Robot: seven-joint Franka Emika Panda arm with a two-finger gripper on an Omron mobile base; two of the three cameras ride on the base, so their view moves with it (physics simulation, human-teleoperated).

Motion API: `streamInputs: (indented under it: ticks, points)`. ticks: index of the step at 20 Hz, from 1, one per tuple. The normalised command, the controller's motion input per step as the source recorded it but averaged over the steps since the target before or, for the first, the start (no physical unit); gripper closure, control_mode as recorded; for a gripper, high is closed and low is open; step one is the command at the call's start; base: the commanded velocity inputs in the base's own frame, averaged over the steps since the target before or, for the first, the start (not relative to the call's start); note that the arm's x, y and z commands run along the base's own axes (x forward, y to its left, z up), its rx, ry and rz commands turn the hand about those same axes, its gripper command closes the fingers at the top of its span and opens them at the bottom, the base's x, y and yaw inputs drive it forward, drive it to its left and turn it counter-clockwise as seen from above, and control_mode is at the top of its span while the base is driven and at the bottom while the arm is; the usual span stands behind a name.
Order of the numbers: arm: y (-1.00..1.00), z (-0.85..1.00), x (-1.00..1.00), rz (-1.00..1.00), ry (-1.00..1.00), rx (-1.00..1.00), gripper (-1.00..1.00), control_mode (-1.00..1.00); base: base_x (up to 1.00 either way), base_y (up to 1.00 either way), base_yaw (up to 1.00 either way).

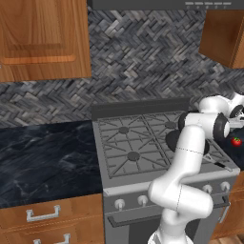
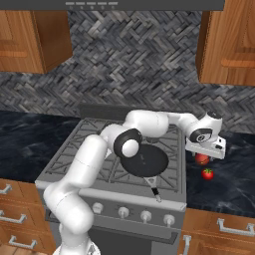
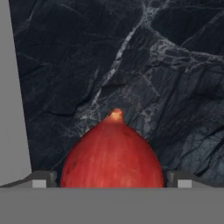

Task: Place the pan on the front right burner on the stove. Then place the tomato and the onion in the pan and turn on the front right burner.

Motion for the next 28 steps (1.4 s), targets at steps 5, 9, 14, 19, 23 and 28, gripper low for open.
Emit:
streamInputs:
  ticks: [5,9,14,19,23,28]
  points:
    - [0.0,0.0,0.0,0.0,0.0,0.0,1.0,-1.0,0.0,0.0,0.0]
    - [0.0,0.0,0.0,0.0,0.0,0.0,1.0,-1.0,0.0,0.0,0.0]
    - [0.0,0.0,0.0,0.0,0.0,0.0,1.0,-1.0,0.0,0.0,0.0]
    - [0.0,0.26,-0.01,0.0,0.0,0.0,1.0,-1.0,0.0,0.0,0.0]
    - [0.0,0.59,-0.01,0.0,0.0,0.0,1.0,-1.0,0.0,0.0,0.0]
    - [0.01,0.52,-0.04,0.0,0.0,0.0,1.0,-1.0,0.0,0.0,0.0]
